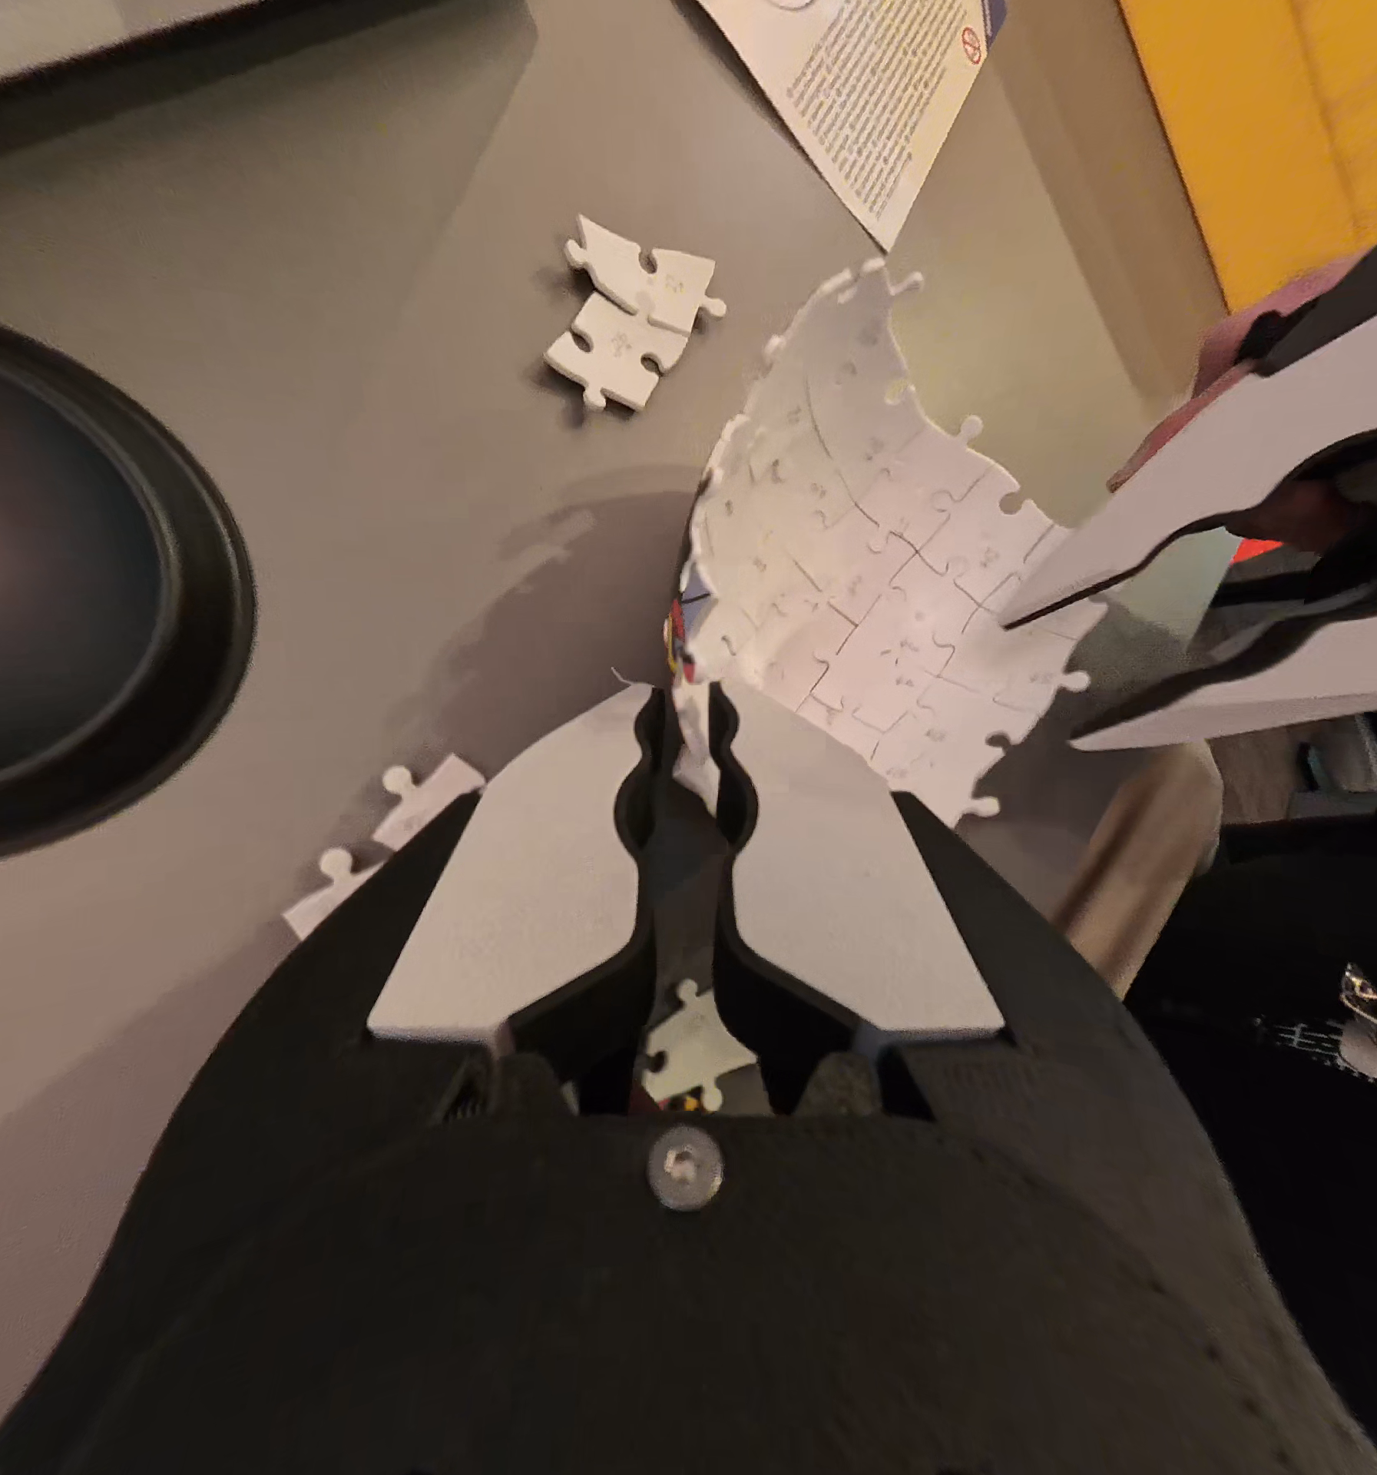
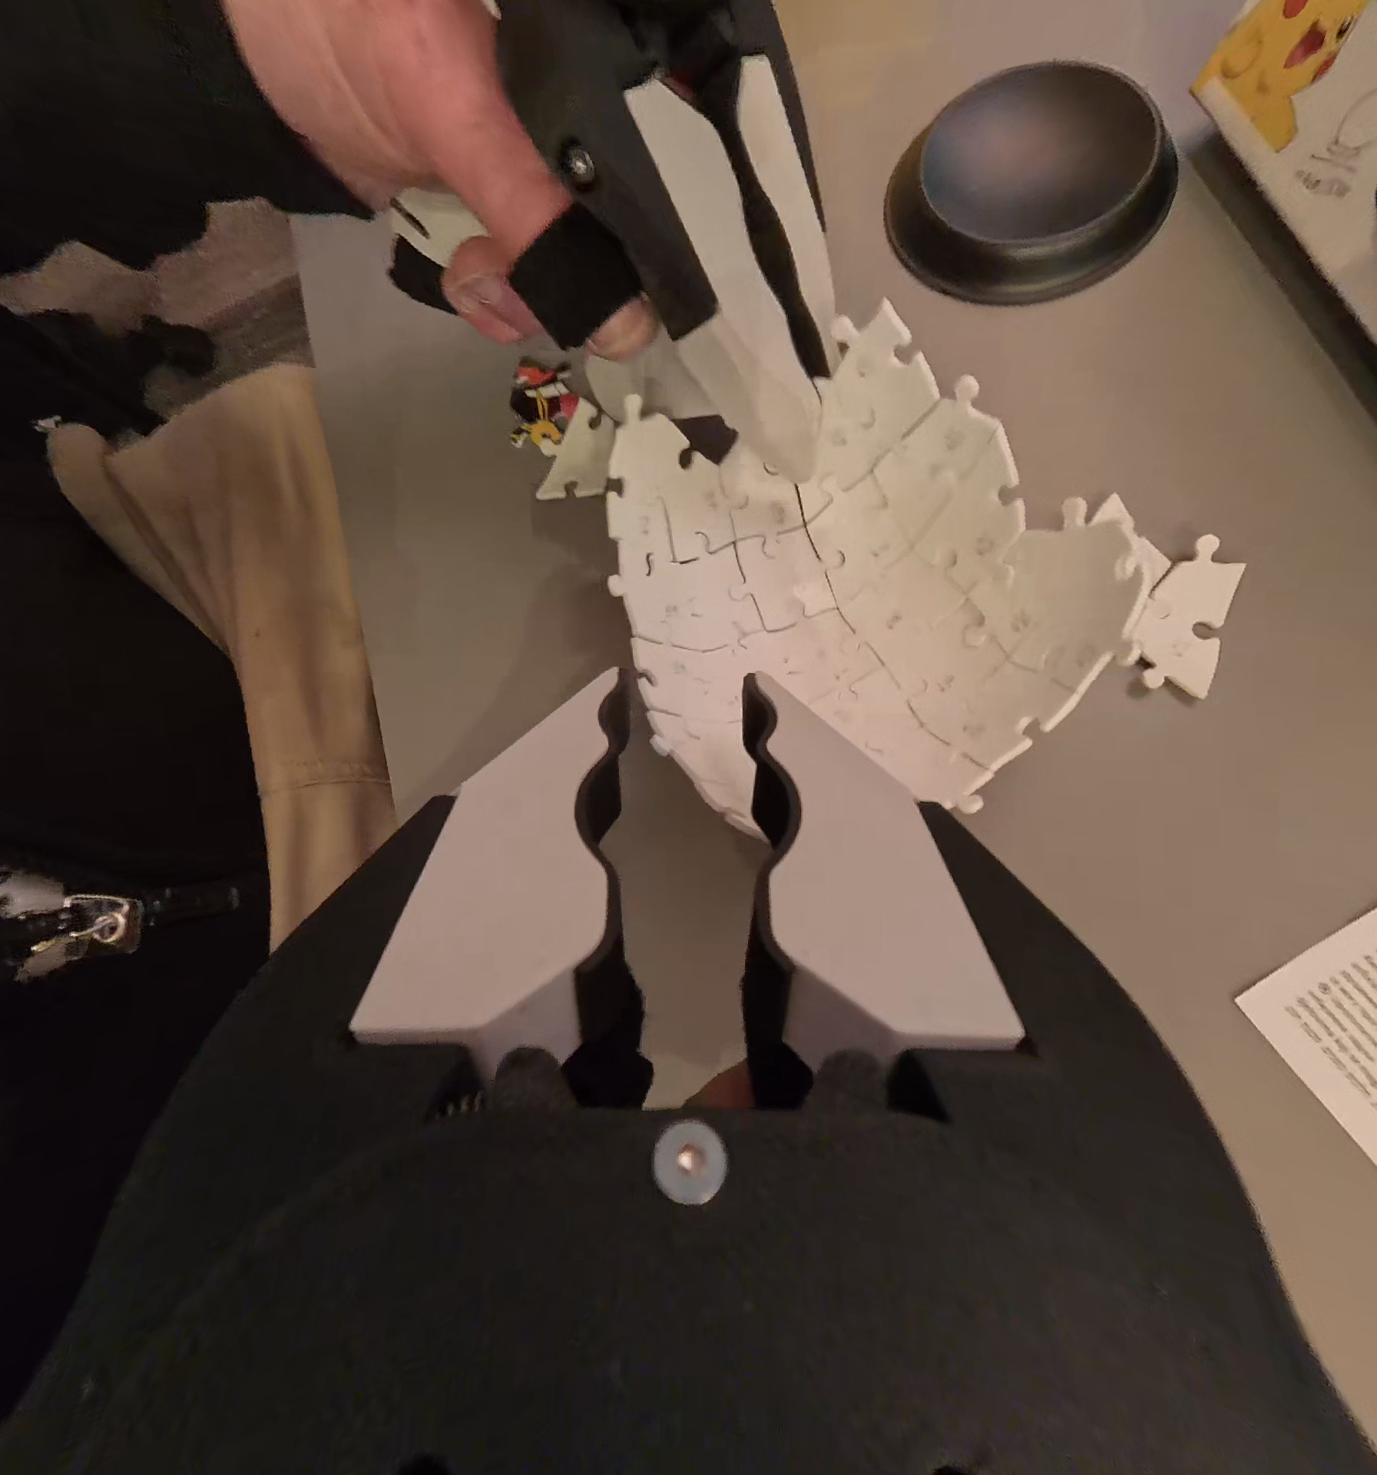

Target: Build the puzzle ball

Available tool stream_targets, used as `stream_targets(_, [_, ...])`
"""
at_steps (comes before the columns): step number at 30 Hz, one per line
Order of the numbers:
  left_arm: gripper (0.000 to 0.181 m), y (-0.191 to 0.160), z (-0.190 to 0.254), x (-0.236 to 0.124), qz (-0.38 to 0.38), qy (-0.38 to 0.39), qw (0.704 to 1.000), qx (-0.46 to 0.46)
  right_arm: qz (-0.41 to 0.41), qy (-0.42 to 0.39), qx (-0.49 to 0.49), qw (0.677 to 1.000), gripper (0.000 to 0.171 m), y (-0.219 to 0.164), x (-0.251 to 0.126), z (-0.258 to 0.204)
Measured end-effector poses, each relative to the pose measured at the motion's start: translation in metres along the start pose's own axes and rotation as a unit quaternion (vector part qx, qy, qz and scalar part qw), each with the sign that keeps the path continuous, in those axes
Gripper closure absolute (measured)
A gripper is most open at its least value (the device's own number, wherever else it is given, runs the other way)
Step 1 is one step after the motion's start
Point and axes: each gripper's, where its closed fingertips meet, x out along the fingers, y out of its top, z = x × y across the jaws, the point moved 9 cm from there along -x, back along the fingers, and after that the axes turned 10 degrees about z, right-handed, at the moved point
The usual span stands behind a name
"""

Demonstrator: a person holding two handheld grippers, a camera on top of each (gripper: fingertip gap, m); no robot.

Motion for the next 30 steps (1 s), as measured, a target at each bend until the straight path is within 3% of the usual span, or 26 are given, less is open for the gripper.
stream_targets(9, [0.177, 0.03, 0.002, 0.01, -0.052, -0.037, 0.994, 0.09, 0.071, -0.085, -0.027, 0.994, 0.138, 0.021, -0.041, 0.041])
stream_targets(13, [0.17, 0.042, 0.001, 0.024, -0.094, -0.051, 0.985, 0.133, 0.037, -0.116, -0.069, 0.99, 0.137, 0.03, -0.044, 0.061])
stream_targets(21, [0.155, 0.057, 0.007, 0.006, -0.08, -0.055, 0.985, 0.14, -0.047, -0.059, -0.098, 0.992, 0.137, 0.028, -0.005, 0.082])
stream_targets(30, [0.149, 0.018, 0.01, -0.024, -0.083, -0.017, 0.992, 0.089, -0.102, -0.033, -0.066, 0.992, 0.142, 0.012, 0.015, 0.08])
